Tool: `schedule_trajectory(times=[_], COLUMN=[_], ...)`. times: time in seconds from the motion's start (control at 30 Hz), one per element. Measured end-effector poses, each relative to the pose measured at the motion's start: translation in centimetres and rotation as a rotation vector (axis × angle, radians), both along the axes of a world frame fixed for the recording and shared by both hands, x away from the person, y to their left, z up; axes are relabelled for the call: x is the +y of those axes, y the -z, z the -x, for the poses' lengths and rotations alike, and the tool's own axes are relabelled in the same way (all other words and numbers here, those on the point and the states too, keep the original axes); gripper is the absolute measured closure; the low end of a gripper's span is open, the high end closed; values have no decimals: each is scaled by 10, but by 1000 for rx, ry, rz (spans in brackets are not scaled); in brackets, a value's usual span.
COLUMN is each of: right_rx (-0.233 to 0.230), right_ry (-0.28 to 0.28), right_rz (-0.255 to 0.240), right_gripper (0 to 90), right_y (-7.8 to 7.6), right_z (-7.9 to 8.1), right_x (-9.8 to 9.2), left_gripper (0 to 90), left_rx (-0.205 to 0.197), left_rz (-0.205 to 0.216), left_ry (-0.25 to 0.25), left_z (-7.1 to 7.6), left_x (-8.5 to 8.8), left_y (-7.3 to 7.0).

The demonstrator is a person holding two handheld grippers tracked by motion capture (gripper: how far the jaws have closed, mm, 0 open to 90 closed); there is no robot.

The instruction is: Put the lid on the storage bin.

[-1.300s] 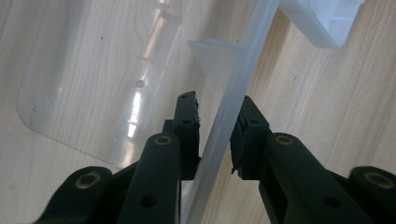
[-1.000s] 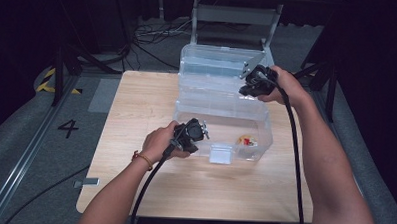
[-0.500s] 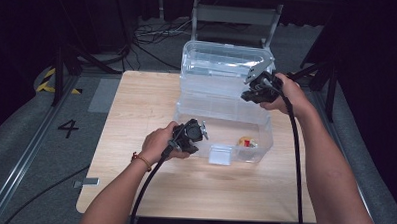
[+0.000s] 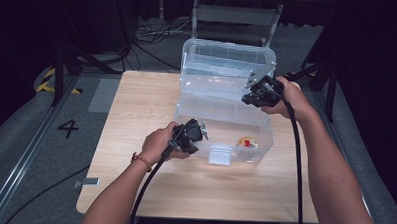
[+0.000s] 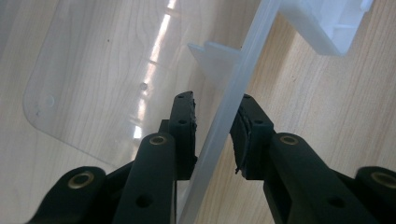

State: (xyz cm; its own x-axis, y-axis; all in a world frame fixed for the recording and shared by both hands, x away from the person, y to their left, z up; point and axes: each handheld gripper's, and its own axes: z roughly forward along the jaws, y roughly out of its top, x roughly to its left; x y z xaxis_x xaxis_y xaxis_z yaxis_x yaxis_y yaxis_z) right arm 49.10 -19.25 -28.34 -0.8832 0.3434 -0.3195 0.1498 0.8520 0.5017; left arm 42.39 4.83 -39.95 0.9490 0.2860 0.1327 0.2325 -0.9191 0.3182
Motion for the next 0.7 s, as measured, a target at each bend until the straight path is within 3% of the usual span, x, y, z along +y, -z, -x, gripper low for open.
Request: schedule_trajectory(times=[0.23, 0.7], right_rx=[-8, -12], right_ry=[-10, -26], right_rz=[4, -10], right_gripper=[872, 872], right_y=[1, 4], right_z=[5, 18], right_x=[-1, -3], left_gripper=[715, 708], left_rx=[-9, -31], left_rz=[22, 14], left_ry=[-14, 4], left_z=[2, 2], left_x=[1, 0], left_y=[1, 1])
